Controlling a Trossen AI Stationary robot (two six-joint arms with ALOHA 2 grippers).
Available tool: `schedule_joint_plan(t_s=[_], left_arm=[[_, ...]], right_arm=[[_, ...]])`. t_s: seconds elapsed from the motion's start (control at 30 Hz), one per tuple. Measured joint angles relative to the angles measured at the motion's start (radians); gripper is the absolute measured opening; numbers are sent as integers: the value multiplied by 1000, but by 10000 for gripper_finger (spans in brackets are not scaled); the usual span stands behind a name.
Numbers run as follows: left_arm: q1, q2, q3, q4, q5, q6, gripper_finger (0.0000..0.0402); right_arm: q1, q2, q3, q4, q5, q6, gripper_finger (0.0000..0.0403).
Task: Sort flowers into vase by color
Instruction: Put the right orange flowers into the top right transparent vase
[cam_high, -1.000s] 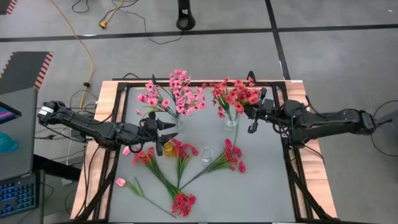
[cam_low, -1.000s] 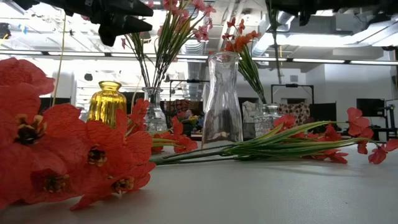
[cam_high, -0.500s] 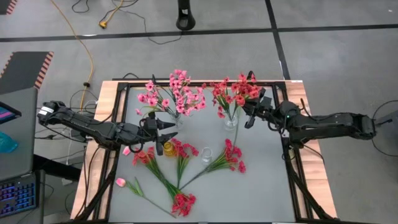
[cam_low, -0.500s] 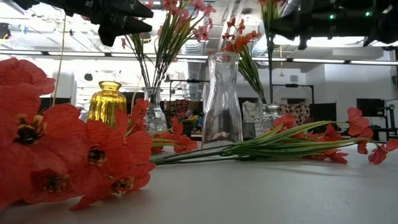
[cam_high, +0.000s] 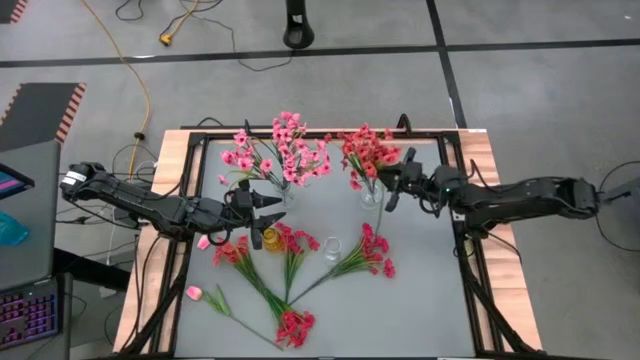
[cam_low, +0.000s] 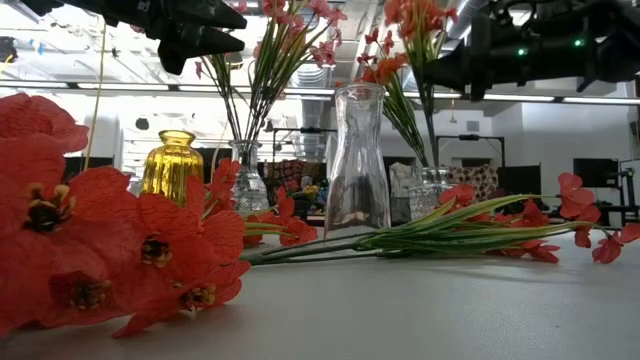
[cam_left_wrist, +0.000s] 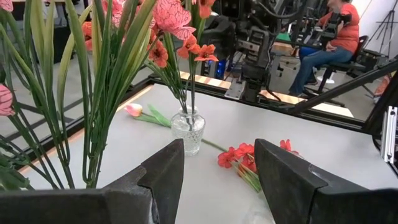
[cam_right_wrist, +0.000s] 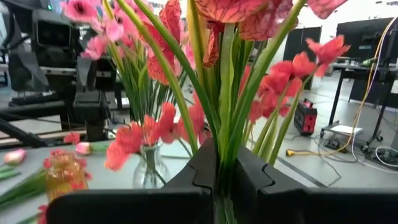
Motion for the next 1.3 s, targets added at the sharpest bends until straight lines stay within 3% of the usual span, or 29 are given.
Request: schedule_joint_plan(t_s=[0.43,0.7,0.97,1.3], left_arm=[[0,0,0,0,0,0,183],[0,0,0,0,0,0,183],[0,0,0,0,0,0,183],[0,0,0,0,0,0,183]], right_arm=[[0,-14,1,-7,11,-3,66],[0,-20,2,-65,61,-3,154],[0,-20,2,-231,67,56,241],[0,-109,122,-683,94,57,250]])
